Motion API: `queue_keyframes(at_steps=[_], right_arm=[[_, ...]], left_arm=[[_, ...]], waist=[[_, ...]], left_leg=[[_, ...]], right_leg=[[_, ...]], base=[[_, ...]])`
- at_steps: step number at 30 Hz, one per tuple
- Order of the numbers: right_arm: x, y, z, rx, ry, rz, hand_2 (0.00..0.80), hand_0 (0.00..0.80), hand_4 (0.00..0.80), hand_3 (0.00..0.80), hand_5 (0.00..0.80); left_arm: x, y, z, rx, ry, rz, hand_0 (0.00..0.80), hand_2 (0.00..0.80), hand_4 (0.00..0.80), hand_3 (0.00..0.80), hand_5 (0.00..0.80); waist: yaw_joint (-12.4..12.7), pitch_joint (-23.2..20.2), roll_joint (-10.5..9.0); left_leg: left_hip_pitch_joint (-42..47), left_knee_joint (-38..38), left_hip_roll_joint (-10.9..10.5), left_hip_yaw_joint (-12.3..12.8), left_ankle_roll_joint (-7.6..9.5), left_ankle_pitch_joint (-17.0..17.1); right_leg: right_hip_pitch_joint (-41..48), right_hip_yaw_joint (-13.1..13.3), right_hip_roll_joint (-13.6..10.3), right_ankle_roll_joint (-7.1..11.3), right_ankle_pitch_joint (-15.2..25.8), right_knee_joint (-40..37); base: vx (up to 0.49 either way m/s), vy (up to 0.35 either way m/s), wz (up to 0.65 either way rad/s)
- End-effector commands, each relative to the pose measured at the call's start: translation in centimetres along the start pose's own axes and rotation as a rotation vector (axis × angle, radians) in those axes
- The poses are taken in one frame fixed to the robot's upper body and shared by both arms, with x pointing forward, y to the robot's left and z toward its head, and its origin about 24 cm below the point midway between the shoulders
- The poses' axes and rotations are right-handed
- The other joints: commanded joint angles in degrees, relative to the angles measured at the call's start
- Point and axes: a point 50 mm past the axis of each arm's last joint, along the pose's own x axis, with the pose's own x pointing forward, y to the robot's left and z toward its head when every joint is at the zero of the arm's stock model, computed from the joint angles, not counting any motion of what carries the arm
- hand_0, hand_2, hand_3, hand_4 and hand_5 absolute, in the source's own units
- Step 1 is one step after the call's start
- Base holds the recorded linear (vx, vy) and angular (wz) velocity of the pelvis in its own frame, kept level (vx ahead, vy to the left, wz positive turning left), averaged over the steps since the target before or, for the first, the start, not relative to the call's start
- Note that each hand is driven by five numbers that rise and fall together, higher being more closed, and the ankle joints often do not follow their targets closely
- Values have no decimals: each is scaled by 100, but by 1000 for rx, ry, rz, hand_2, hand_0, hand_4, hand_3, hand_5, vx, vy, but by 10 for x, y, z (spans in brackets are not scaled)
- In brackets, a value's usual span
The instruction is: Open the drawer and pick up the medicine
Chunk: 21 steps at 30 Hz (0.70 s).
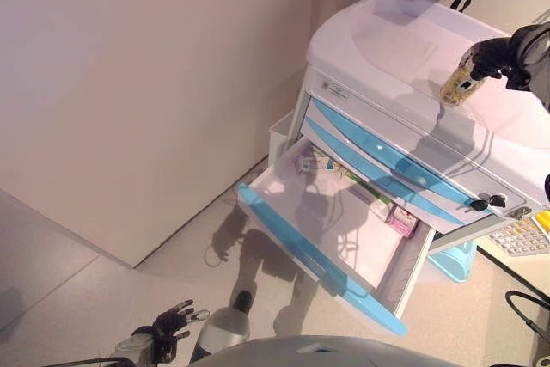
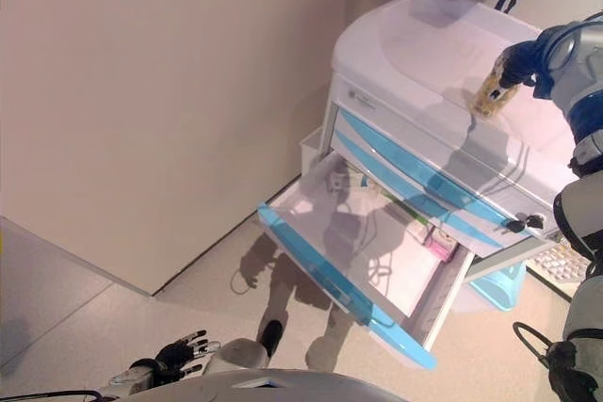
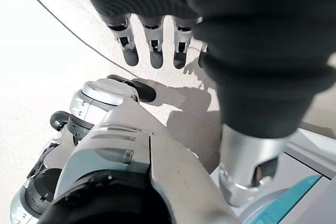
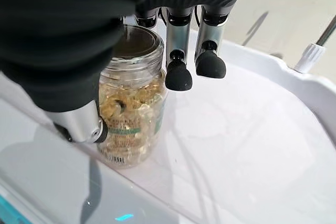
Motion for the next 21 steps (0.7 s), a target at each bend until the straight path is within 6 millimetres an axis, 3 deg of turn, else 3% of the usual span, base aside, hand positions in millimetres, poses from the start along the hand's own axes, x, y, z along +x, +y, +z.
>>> queue_keyframes(at_steps=[1,10,11,12,21], right_arm=[[-9,-17,-3,-74,16,-129,800,800,800,800,800],[2,4,-3,-55,21,-104,800,800,800,800,800],[3,5,-3,-56,22,-103,496,496,496,496,496],[3,6,-4,-53,27,-101,0,0,0,0,0],[2,4,-9,-28,35,-152,0,0,0,0,0]], left_arm=[[0,-2,-2,8,-2,-15,0,0,0,0,0],[0,-2,-2,7,3,-27,0,0,0,0,0],[0,-3,-2,6,2,-29,0,0,0,0,0],[0,-3,-2,6,1,-31,0,0,0,0,0],[1,-6,0,8,-8,-42,0,0,0,0,0]], waist=[[85,-93,-40],[105,-68,74],[101,-74,86],[98,-73,96],[73,-84,150]], left_leg=[[273,20,83,128,-238,-692],[281,31,55,82,-219,-682],[277,30,52,82,-218,-681],[280,31,53,85,-217,-683],[309,24,41,86,-209,-682]], right_leg=[[-391,-50,-224,162,541,204],[-387,-80,-247,169,541,222],[-392,-77,-248,169,540,221],[-391,-84,-252,171,539,224],[-380,-70,-262,181,538,241]], base=[[0,0,0],[0,0,0],[0,0,0],[0,0,0],[0,0,0]])
